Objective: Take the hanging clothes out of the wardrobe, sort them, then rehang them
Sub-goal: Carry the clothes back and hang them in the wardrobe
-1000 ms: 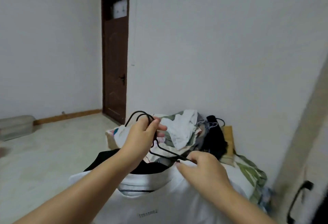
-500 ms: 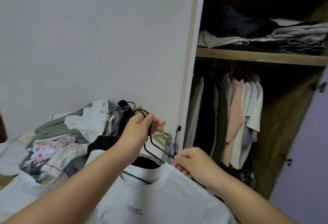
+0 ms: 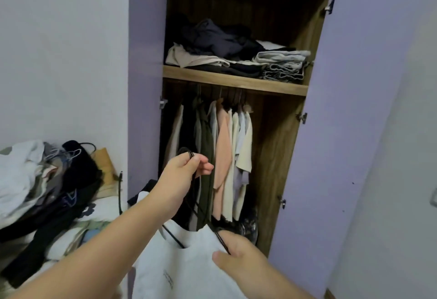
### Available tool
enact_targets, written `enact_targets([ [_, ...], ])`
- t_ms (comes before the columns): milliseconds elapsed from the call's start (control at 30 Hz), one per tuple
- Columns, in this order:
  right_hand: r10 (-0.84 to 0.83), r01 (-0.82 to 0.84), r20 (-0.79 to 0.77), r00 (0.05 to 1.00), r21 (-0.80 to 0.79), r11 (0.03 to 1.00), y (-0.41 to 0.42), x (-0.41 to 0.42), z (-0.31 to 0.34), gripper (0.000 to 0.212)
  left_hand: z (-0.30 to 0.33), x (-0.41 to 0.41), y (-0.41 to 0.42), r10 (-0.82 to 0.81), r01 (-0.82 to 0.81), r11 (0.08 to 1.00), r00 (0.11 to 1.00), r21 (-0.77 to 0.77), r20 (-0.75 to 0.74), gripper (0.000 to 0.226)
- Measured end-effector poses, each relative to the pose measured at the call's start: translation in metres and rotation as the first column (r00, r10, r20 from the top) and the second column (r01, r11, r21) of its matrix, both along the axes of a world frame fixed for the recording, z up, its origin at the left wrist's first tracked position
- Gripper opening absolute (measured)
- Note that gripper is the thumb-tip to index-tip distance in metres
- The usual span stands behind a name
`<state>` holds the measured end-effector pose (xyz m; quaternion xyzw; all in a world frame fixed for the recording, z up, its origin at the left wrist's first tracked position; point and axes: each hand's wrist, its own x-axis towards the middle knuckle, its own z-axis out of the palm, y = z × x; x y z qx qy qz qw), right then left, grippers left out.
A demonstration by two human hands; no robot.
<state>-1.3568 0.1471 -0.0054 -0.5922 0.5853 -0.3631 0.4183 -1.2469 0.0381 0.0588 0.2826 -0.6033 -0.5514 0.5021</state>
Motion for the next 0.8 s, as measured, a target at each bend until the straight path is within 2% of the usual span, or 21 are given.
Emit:
enact_targets([
  [67,-0.069,0.071,0.041,0.997,-0.049,0.996,0.009,-0.027,-0.004,0.043,0.003,-0.034,0.008,-0.009,0.018,0.998,0.987,-0.054,0.160,0.017],
  [133,-0.129,0.138,0.112,0.985,-0.080,0.987,0.016,-0.051,-0.005,0.036,0.002,-0.064,0.013,0.055,-0.014,0.991,0.949,-0.130,0.312,0.029],
  [200,-0.195,0.213,0.168,0.966,-0.095,0.973,0.018,-0.075,-0.005,0.037,-0.002,-0.090,0.021,0.151,-0.080,0.978,0.909,-0.192,0.388,0.034],
  [267,-0.239,0.261,0.186,0.953,-0.102,0.960,0.017,-0.095,0.000,0.040,-0.009,-0.111,0.028,0.260,-0.143,0.951,0.847,-0.274,0.463,0.025],
  [333,-0.278,0.304,0.201,0.939,-0.114,0.946,0.011,-0.115,0.002,0.029,-0.014,-0.131,0.030,0.294,-0.166,0.946,0.806,-0.280,0.515,0.028],
  [400,-0.325,0.350,0.175,0.929,-0.142,0.926,0.002,-0.133,0.005,0.024,-0.017,-0.149,0.031,0.204,-0.118,0.976,0.797,-0.184,0.569,0.036],
  [500,-0.397,0.414,0.130,0.909,-0.166,0.895,-0.020,-0.151,0.007,0.024,-0.024,-0.175,0.022,-0.048,0.121,0.991,0.705,-0.054,0.708,0.041],
  [567,-0.438,0.442,0.067,0.897,-0.177,0.879,-0.036,-0.160,0.007,0.035,-0.028,-0.189,0.010,-0.247,0.251,0.964,0.743,0.083,0.622,0.031],
  [633,-0.460,0.457,0.037,0.887,-0.200,0.866,-0.055,-0.172,0.006,0.042,-0.028,-0.201,-0.007,-0.372,0.324,0.928,0.794,0.184,0.481,0.022],
  [733,-0.512,0.496,-0.003,0.859,-0.241,0.834,-0.086,-0.190,0.013,0.047,-0.026,-0.219,-0.040,-0.473,0.408,0.879,0.806,0.246,0.356,0.029],
  [800,-0.505,0.483,-0.016,0.863,-0.266,0.834,-0.107,-0.207,0.016,0.052,-0.023,-0.234,-0.065,-0.509,0.437,0.855,0.808,0.279,0.296,0.023],
])
